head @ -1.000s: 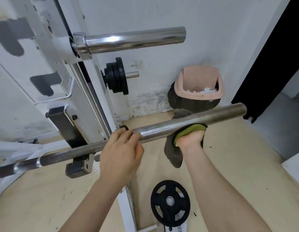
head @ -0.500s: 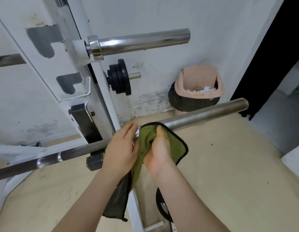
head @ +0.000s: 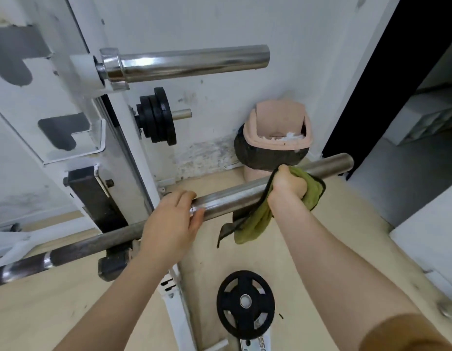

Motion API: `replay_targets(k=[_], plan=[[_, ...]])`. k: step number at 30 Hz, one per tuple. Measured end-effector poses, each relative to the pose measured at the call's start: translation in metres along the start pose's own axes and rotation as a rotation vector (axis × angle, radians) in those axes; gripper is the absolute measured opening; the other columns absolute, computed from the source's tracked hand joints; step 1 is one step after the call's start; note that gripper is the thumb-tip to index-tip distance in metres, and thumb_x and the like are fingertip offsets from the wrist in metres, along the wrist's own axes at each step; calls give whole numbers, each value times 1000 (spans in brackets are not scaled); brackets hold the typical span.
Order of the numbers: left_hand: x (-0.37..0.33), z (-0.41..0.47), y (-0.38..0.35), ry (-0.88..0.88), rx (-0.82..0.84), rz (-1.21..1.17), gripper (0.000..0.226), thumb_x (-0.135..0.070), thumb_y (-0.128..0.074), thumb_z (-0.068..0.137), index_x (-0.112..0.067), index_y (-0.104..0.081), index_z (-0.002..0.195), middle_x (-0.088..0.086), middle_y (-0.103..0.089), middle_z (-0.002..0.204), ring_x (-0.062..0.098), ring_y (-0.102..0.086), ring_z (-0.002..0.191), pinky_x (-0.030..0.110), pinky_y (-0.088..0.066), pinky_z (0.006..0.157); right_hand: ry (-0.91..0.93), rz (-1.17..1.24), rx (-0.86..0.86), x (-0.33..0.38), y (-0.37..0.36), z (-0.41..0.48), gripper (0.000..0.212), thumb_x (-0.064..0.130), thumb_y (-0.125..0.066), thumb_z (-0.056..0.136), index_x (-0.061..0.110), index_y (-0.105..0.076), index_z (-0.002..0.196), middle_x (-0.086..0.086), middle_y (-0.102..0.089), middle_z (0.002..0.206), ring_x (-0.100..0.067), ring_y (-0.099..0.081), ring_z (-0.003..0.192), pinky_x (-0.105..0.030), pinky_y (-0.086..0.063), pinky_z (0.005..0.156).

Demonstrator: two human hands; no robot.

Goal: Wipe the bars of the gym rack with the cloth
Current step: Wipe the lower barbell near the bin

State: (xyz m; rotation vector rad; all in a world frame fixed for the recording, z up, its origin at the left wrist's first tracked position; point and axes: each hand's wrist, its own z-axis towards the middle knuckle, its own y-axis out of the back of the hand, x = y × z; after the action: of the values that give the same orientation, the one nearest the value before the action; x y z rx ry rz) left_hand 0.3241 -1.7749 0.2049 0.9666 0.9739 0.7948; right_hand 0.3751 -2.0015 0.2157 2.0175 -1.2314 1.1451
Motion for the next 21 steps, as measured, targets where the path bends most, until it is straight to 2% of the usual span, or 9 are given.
replay_targets(k=[3,5,7,10,13,15,18,20,21], plan=[[-10,-12,2,-4,-54,94,35,-30,-68,82,-11,-66,112,3,-60,112,25,-59,99,39,-52,79,34,-107,-74,27,11,50,30,26,-69,74,7,-60,95,-5,-65,103,-26,-58,85,-38,-53,85],[-18,-11,3,10,-100,157,29,-23,-75,75,-11,-70,101,3,-62,100,28,-61,88,40,-52,71,39,-171,-99,45,15,75,47,26,-71,73,6,-59,113,-6,-62,116,-26,-59,95,-36,-51,86],[-25,0,8,19,-121,206,17,-26,-73,77,-13,-71,88,1,-59,85,28,-58,76,40,-48,69,113,-384,-166,60,20,97,58,31,-68,79,9,-52,130,-8,-55,129,-27,-57,108,-32,-46,87],[-34,25,1,122,-70,199,25,-40,-56,87,-18,-59,76,-2,-45,75,23,-49,70,36,-45,64,301,-753,-220,75,27,116,54,33,-61,83,8,-52,130,-14,-50,136,-34,-48,121,-42,-40,101],[-35,43,-16,210,42,128,34,-48,-37,94,-21,-55,84,-2,-48,80,22,-51,75,36,-48,64,451,-1080,-113,83,35,125,50,34,-49,83,11,-57,127,-13,-50,138,-38,-40,128,-55,-27,109],[-32,48,-19,208,96,185,43,-49,-29,97,-22,-60,80,-2,-54,73,20,-53,67,33,-50,59,596,-1378,-5,84,35,121,47,38,-38,90,16,-60,125,-11,-51,138,-36,-37,132,-59,-13,113],[-36,43,-20,129,53,260,52,-47,-25,98,-20,-53,63,-3,-50,60,21,-52,57,34,-51,52,859,-1558,289,71,27,86,46,39,-28,96,17,-62,116,-10,-59,129,-30,-50,120,-46,-28,107],[-35,32,-23,67,-16,273,47,-43,-27,97,-20,-61,73,-1,-57,69,25,-56,68,36,-51,63,974,-1573,450,51,18,45,45,41,-29,97,15,-64,111,-11,-63,122,-30,-57,111,-38,-38,91],[-34,23,-25,38,-35,278,44,-40,-30,97,-18,-67,89,3,-62,80,27,-58,80,39,-50,75,1026,-1584,511,39,12,23,46,41,-29,97,14,-64,109,-12,-64,120,-31,-58,109,-36,-38,85]])
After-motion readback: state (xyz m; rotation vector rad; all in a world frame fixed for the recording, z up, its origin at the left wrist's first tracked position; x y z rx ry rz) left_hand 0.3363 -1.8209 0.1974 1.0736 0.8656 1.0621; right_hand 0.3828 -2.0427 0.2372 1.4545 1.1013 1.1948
